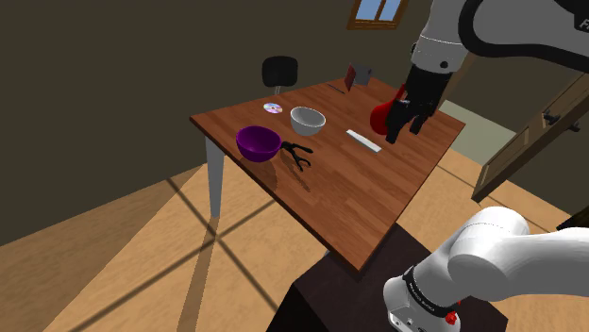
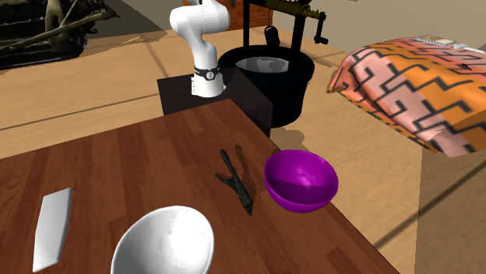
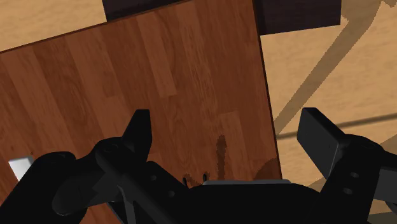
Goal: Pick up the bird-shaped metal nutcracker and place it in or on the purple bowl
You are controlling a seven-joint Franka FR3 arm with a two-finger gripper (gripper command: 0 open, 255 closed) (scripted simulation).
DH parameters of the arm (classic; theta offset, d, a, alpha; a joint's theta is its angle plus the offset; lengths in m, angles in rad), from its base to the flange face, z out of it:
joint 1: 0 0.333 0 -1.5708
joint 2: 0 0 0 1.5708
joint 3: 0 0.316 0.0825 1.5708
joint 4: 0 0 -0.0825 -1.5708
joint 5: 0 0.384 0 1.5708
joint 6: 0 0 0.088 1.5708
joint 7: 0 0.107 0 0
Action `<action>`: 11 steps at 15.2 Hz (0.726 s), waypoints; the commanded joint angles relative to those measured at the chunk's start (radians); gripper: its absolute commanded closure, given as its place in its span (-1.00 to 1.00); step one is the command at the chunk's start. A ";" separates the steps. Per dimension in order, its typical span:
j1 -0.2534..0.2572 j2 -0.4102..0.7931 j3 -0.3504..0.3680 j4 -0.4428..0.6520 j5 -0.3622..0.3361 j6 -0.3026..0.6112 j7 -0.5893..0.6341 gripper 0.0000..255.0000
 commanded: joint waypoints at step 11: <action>-0.011 0.309 -0.087 0.019 -0.017 0.288 -0.110 -1.00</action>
